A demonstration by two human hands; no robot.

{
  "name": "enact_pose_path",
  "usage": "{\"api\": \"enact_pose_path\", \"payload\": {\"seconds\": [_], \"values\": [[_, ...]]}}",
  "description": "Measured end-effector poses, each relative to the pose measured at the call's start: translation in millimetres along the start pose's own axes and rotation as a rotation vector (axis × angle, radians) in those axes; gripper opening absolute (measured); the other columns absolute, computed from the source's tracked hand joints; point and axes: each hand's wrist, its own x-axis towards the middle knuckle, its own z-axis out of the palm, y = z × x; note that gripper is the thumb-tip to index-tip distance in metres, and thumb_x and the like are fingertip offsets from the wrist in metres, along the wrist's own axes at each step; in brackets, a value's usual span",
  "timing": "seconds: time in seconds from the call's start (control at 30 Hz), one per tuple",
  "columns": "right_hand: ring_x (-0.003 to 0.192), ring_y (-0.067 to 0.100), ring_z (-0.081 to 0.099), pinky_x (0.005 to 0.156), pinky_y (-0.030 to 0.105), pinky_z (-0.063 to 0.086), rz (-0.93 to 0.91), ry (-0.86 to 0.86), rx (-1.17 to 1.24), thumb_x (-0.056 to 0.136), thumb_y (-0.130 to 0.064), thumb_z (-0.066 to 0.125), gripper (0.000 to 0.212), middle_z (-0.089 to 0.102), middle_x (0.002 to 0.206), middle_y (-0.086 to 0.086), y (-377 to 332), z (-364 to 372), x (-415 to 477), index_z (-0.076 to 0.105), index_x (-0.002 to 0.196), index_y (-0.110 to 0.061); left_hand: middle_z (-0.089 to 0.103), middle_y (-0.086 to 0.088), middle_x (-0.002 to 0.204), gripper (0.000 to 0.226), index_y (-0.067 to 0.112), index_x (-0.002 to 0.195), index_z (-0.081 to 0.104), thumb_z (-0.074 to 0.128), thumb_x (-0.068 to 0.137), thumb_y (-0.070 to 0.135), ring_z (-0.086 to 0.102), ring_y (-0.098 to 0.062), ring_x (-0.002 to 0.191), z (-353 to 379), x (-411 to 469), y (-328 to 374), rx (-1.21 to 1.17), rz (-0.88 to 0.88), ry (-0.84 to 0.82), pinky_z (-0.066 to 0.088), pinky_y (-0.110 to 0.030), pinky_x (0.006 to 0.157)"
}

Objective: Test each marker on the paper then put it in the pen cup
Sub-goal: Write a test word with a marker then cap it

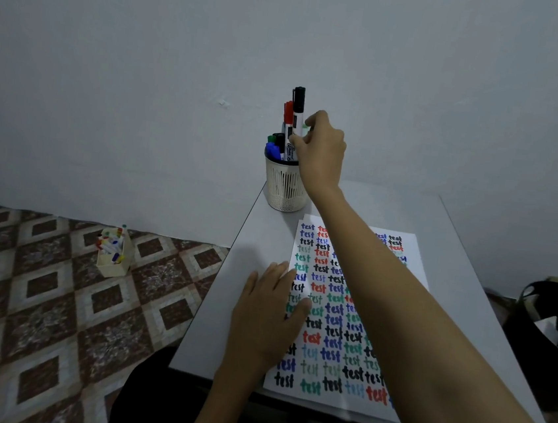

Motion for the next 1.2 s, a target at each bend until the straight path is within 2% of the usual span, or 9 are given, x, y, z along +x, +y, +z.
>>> {"api": "enact_pose_path", "payload": {"seconds": [0.13,0.37,0.53,0.67,0.8,0.97,1.13,1.2], "values": [[0.076,0.024,0.058,0.067,0.034,0.046,0.009,0.035,0.031,0.086,-0.01,0.067,0.019,0.065,0.085,0.012,3,4,-6,0.058,0.101,-0.003,0.024,0.008,0.154,0.084,0.023,0.145,0.031,0.006,0.078,0.066,0.014,-0.006,0.143,0,0,0,-0.008,-0.002,0.002,0.0,-0.029,0.118],[0.071,0.019,0.058,0.07,0.032,0.049,0.038,0.073,0.099,0.082,-0.008,0.072,0.018,0.063,0.078,0.007,11,8,-13,0.06,0.096,-0.003,0.025,0.008,0.154,0.081,0.023,0.144,0.032,0.007,0.08,0.065,0.015,-0.006,0.142,0,0,-1,0.007,0.009,0.012,-0.001,-0.027,0.117],[0.072,0.015,0.058,0.07,0.028,0.049,0.078,0.084,0.162,0.084,-0.009,0.071,0.021,0.062,0.077,0.002,12,6,-13,0.062,0.101,-0.003,0.025,0.008,0.154,0.081,0.022,0.144,0.032,0.008,0.08,0.065,0.016,-0.006,0.142,0,0,-1,-0.006,0.006,0.013,0.0,-0.028,0.118],[0.072,0.018,0.062,0.072,0.032,0.052,0.099,0.115,0.204,0.083,-0.01,0.072,0.022,0.06,0.072,0.001,14,5,-13,0.062,0.101,-0.002,0.025,0.009,0.154,0.08,0.023,0.144,0.032,0.008,0.081,0.065,0.016,-0.006,0.142,0,0,-2,-0.001,0.004,0.016,0.001,-0.029,0.118],[0.071,0.017,0.06,0.072,0.028,0.05,0.132,0.114,0.22,0.083,-0.013,0.073,0.026,0.064,0.074,0.005,19,1,-13,0.062,0.104,-0.002,0.025,0.008,0.154,0.081,0.022,0.144,0.032,0.008,0.08,0.066,0.016,-0.006,0.142,1,0,-1,-0.006,0.006,0.014,0.0,-0.028,0.118],[0.072,0.021,0.065,0.072,0.034,0.055,0.152,0.099,0.244,0.083,-0.013,0.073,0.026,0.067,0.078,0.008,25,-1,-14,0.061,0.104,-0.003,0.024,0.008,0.154,0.081,0.022,0.145,0.032,0.008,0.08,0.066,0.015,-0.006,0.142,0,0,-2,-0.014,0.002,0.017,-0.001,-0.027,0.117],[0.069,0.01,0.059,0.066,0.023,0.046,0.169,0.076,0.25,0.087,-0.025,0.069,0.025,0.062,0.075,-0.003,28,-13,-19,0.062,0.104,-0.008,0.024,0.008,0.154,0.083,0.023,0.145,0.032,0.008,0.079,0.067,0.015,-0.005,0.142,-1,0,-2,-0.027,0.005,0.01,-0.003,-0.025,0.116],[0.074,0.007,0.058,0.069,0.024,0.047,0.205,0.045,0.259,0.089,-0.034,0.065,0.027,0.063,0.081,-0.005,33,-25,-26,0.063,0.106,-0.012,0.024,0.009,0.154,0.083,0.024,0.145,0.032,0.008,0.079,0.068,0.015,-0.004,0.142,0,0,-3,-0.032,0.006,0.01,-0.003,-0.025,0.117]]}}
